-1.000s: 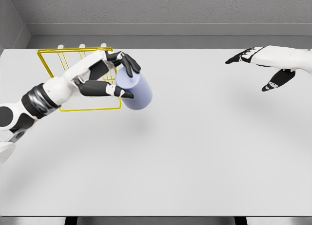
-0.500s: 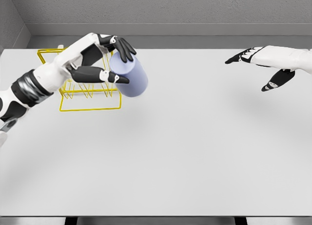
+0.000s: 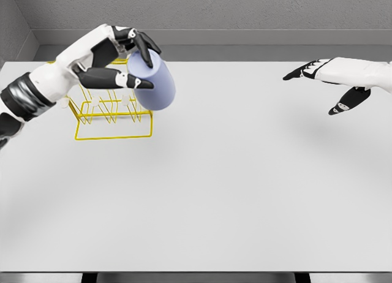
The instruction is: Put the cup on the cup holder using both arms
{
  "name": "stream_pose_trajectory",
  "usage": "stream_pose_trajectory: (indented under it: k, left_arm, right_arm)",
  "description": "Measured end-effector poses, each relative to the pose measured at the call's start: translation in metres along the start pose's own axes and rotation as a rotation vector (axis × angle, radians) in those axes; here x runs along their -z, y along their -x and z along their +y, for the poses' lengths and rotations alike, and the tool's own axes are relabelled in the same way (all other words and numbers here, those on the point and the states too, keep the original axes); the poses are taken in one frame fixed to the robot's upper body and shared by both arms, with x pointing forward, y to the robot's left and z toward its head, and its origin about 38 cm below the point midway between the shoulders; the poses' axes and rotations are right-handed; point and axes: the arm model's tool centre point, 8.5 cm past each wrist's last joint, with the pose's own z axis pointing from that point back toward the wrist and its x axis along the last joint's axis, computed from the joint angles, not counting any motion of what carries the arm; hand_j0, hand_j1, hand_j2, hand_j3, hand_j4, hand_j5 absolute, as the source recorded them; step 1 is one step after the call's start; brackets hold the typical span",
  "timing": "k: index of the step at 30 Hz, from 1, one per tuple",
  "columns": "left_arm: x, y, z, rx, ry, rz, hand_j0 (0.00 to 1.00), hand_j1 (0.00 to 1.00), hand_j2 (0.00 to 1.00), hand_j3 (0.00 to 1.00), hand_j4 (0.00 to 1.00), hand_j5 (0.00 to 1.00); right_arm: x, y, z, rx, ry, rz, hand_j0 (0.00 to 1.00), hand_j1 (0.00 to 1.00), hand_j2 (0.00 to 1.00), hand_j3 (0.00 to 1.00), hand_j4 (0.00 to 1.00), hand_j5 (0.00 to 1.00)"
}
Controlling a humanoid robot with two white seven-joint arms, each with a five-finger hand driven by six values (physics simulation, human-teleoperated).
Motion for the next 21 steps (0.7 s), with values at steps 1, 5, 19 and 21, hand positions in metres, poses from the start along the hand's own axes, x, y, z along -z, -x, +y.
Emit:
stream_pose_trajectory:
  k: [1, 5, 19, 21]
  left_arm:
    - [-0.001, 0.0, 0.002, 0.002, -0.006, 0.002, 0.31, 0.31, 0.31, 0.31, 0.31, 0.31]
    - [-0.002, 0.002, 0.007, 0.005, -0.02, 0.018, 0.31, 0.31, 0.31, 0.31, 0.31, 0.31]
    - [-0.012, 0.005, 0.019, 0.016, -0.047, 0.053, 0.31, 0.31, 0.31, 0.31, 0.31, 0.31]
    - [-0.014, 0.005, 0.021, 0.021, -0.05, 0.06, 0.31, 0.31, 0.31, 0.31, 0.31, 0.31]
  right_arm:
    - [0.0, 0.0, 0.0, 0.0, 0.0, 0.0, 1.0, 1.0, 1.0, 1.0, 1.0, 1.0]
    - [0.0, 0.0, 0.0, 0.001, 0.0, 0.001, 1.0, 1.0, 1.0, 1.0, 1.0, 1.0]
    - [0.0, 0.0, 0.0, 0.001, 0.0, 0.002, 1.0, 1.0, 1.0, 1.0, 1.0, 1.0]
    - [0.0, 0.0, 0.0, 0.001, 0.0, 0.002, 1.0, 1.0, 1.0, 1.0, 1.0, 1.0]
